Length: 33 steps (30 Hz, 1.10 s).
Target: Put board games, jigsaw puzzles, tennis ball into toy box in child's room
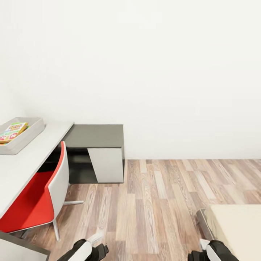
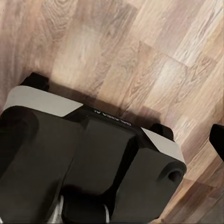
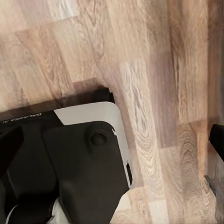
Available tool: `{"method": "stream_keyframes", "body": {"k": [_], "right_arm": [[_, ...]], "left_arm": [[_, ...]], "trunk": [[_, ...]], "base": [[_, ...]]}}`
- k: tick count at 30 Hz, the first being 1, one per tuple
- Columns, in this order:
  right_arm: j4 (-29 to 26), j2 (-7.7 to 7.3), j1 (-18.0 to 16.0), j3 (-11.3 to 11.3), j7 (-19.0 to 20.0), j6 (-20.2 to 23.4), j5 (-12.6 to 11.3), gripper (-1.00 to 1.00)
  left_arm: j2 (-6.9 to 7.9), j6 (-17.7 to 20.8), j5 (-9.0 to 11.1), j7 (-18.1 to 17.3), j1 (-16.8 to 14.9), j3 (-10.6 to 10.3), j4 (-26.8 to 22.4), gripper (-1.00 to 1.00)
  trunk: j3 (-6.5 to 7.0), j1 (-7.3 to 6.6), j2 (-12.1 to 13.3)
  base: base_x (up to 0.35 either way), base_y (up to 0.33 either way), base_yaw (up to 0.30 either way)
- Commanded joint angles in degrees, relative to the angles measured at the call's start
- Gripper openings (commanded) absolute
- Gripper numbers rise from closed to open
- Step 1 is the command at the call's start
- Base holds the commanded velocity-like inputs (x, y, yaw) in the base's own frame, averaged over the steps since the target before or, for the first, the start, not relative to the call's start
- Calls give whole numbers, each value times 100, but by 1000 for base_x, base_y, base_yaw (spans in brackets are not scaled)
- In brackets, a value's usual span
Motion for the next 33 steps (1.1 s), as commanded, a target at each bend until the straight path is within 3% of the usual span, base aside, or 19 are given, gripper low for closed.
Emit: {"method": "stream_keyframes", "body": {"k": [1, 10, 15, 20, 22, 23, 28, 33], "right_arm": [[131, 9, 1, 88, 30, -124, -28, 100], [1231, 72, 28, 350, 852, -991, 157, 100], [1512, 85, 33, 457, 1002, -1293, 250, 100], [1935, 192, 71, 510, 1073, -1666, 298, 100], [2234, 286, 95, 519, 1085, -2062, 306, 100], [2234, 286, 95, 519, 1085, -2062, 306, 100], [2905, 512, 157, 530, 1100, -3152, 314, 100], [3240, 627, 315, 530, 1085, -3909, 315, 100]], "left_arm": [[-2, -58, 41, 26, 27, -38, 89, 100], [-42, -304, 23, -128, 328, -64, 517, 100], [-23, -365, 24, -158, 517, -67, 763, 100], [-8, -604, 17, -211, 708, -72, 1378, 100], [0, -770, 13, -255, 802, -74, 1699, 100], [0, -770, 13, -255, 802, -74, 1699, 100], [26, -1303, 8, -318, 1037, -72, 2287, 100], [32, -1902, 7, -339, 1342, -71, 2504, 100]], "trunk": [[-4, 4, -12], [58, 4, -12], [92, 4, -12], [127, 4, -12], [141, 4, -12], [148, 4, -12], [182, 4, -12], [212, 4, -12]], "base": [[-1, 2, -214], [-1, 1, -214], [0, 0, -212], [0, 0, -211], [0, 0, -207], [0, 0, -206], [0, 0, -190], [0, 0, -160]]}}
